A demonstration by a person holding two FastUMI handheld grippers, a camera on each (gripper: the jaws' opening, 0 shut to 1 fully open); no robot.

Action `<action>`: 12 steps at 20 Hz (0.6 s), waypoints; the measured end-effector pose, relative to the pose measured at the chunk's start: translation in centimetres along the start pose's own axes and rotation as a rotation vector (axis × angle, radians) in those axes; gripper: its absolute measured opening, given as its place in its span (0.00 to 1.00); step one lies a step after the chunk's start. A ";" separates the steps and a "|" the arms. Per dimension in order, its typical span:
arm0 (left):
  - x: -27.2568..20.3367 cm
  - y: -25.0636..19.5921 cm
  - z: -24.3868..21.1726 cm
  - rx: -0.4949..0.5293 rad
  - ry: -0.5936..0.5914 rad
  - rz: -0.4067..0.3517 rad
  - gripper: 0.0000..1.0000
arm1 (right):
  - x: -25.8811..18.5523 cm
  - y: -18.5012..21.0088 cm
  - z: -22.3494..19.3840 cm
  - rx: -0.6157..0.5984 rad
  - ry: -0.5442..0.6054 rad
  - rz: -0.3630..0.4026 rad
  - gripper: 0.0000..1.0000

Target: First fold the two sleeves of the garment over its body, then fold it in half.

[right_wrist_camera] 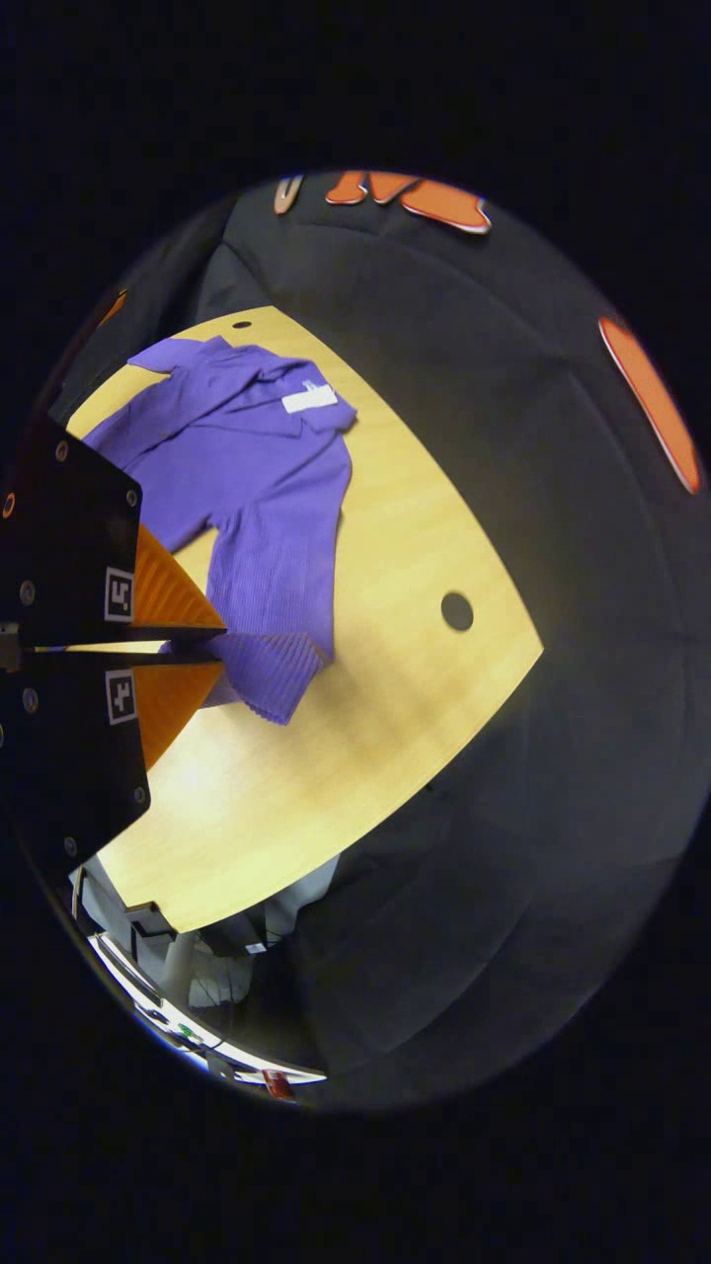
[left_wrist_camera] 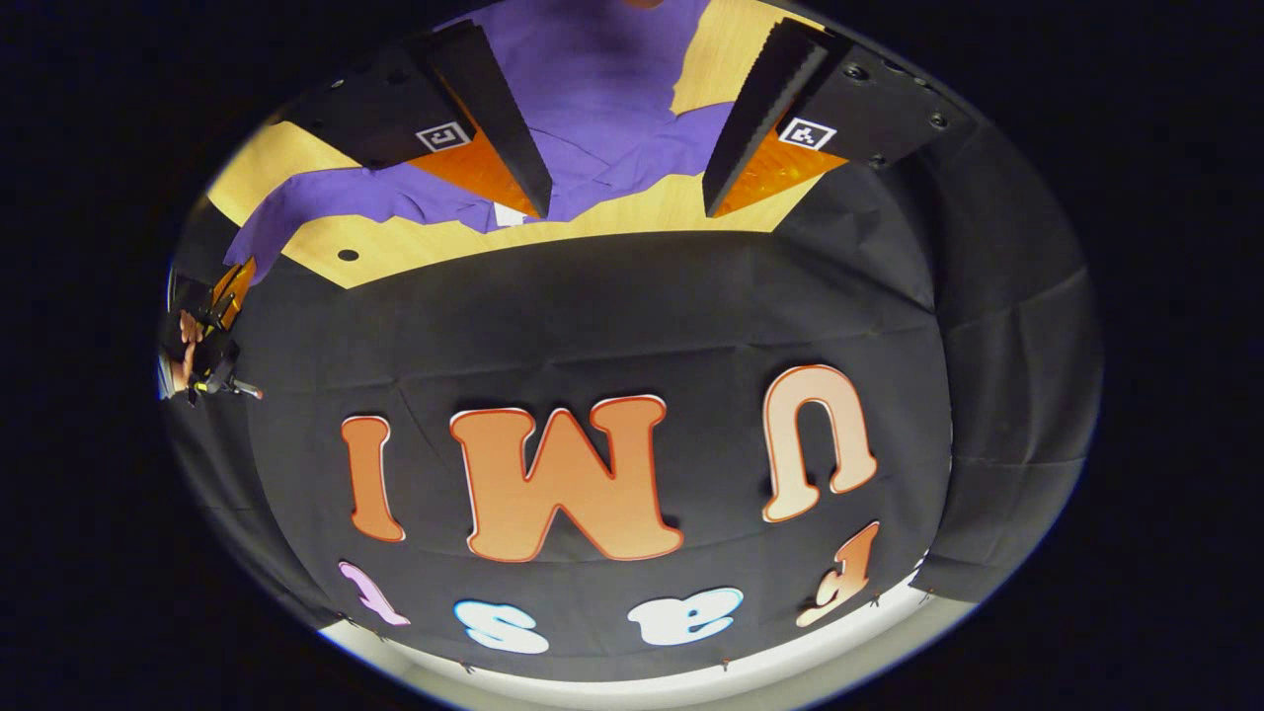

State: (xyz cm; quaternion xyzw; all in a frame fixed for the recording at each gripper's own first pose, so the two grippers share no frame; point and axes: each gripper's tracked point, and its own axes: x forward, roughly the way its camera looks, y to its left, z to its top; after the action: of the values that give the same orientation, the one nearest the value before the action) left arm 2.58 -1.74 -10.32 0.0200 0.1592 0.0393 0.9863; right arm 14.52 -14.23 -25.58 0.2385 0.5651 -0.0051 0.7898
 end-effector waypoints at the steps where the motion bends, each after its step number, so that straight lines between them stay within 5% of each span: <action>1: 0.0 1.3 -0.2 -0.006 0.000 0.006 0.96 | -0.6 2.1 -0.3 -0.019 -0.007 0.008 0.03; 12: -0.7 14.8 -4.0 -0.058 0.038 0.065 0.97 | -3.2 23.7 -5.3 -0.240 -0.019 0.107 0.03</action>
State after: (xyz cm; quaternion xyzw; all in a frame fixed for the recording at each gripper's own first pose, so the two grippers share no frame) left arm -0.39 13.05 -13.07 -0.0040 0.1762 0.0762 0.9814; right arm 15.23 7.99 -15.28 0.1719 0.5404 0.1024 0.8173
